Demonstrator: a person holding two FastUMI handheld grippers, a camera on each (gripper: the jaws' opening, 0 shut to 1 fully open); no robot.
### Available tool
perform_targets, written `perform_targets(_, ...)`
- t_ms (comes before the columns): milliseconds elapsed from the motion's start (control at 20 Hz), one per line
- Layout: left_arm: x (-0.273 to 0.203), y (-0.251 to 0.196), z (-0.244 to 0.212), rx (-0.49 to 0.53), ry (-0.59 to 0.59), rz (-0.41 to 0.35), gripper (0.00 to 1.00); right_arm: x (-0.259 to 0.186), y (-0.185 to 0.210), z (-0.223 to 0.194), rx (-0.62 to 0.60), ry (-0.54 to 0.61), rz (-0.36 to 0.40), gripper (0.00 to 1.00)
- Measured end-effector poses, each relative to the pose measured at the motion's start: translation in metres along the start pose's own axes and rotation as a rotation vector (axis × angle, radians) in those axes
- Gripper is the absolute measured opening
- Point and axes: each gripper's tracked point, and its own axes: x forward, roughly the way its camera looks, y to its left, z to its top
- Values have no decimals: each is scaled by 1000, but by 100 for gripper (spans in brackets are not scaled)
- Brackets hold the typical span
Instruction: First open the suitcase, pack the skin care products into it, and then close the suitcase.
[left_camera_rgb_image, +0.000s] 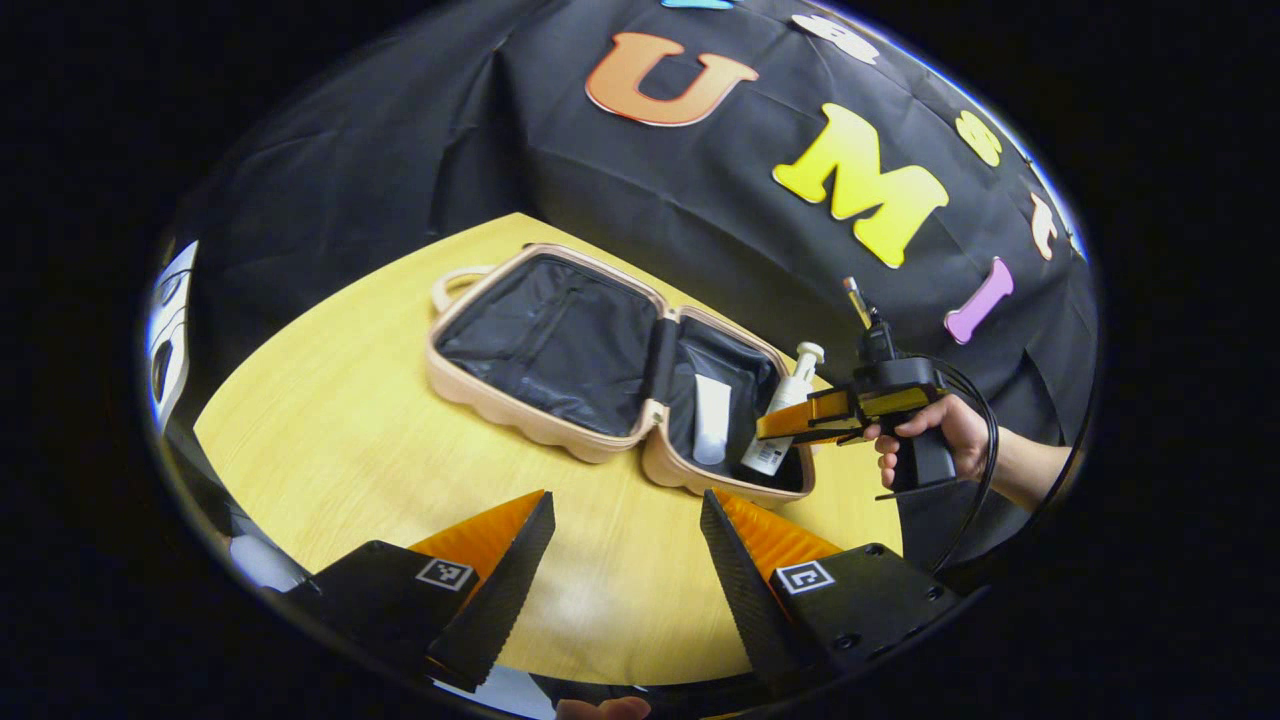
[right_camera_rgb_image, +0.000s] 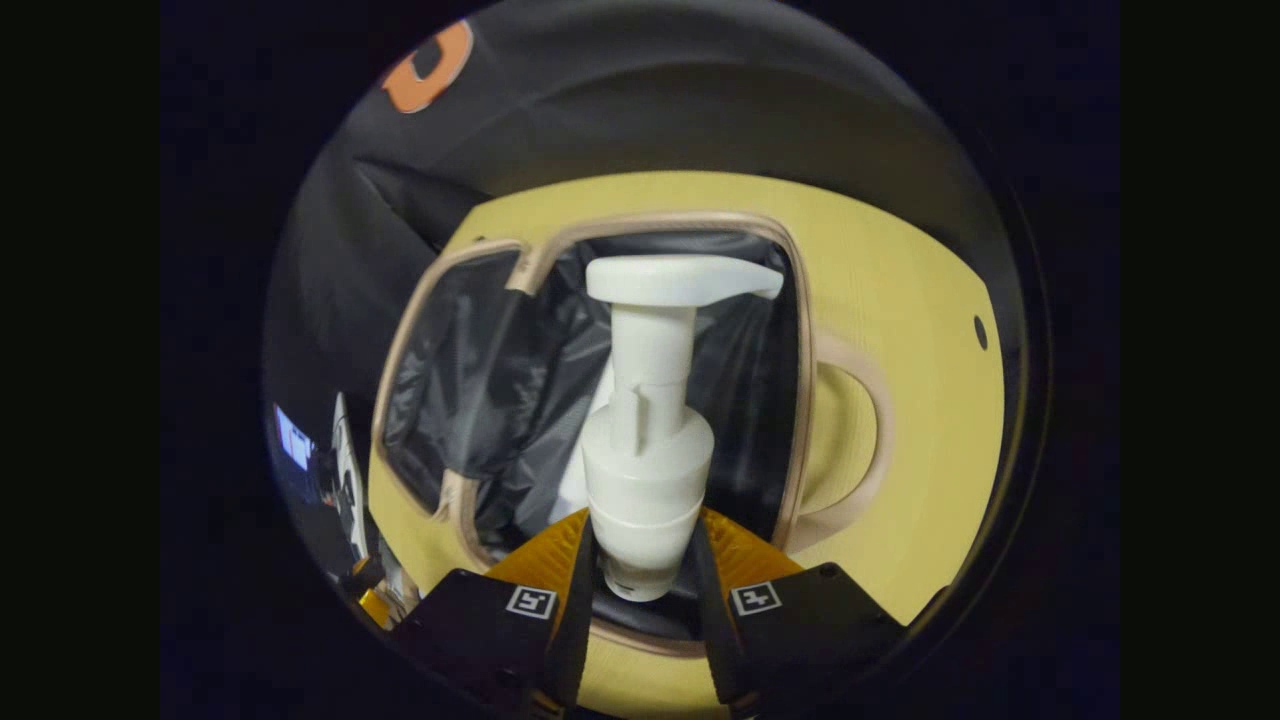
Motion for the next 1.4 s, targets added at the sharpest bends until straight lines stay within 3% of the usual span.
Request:
perform_targets(100,-9,15,2,-31,-3,13,94,16,-1,6,94,44,-37,46)
perform_targets(300,-15,34,15,-36,-32,40,94,34,-12,2,118,101,-152,46)
perform_targets(550,-12,53,33,-31,-65,42,94,22,-6,4,175,54,-122,52)
perform_targets(700,-5,56,50,-22,-91,13,94,-9,0,-7,121,8,-109,65)
perform_targets(800,2,62,60,-4,-110,12,94,-45,1,-2,49,-118,-97,71)
perform_targets(1150,57,98,92,-44,-134,-20,94,-224,6,2,-143,-764,-69,71)
perform_targets(1200,62,106,99,-58,-139,-32,94,-247,5,-2,-176,-843,-73,67)
perform_targets(1350,79,131,129,-132,-171,-99,92,-299,-5,-19,-272,-1001,-106,71)
perform_targets(1400,86,140,141,-170,-195,-121,92,-307,-11,-22,-306,-1030,-136,67)
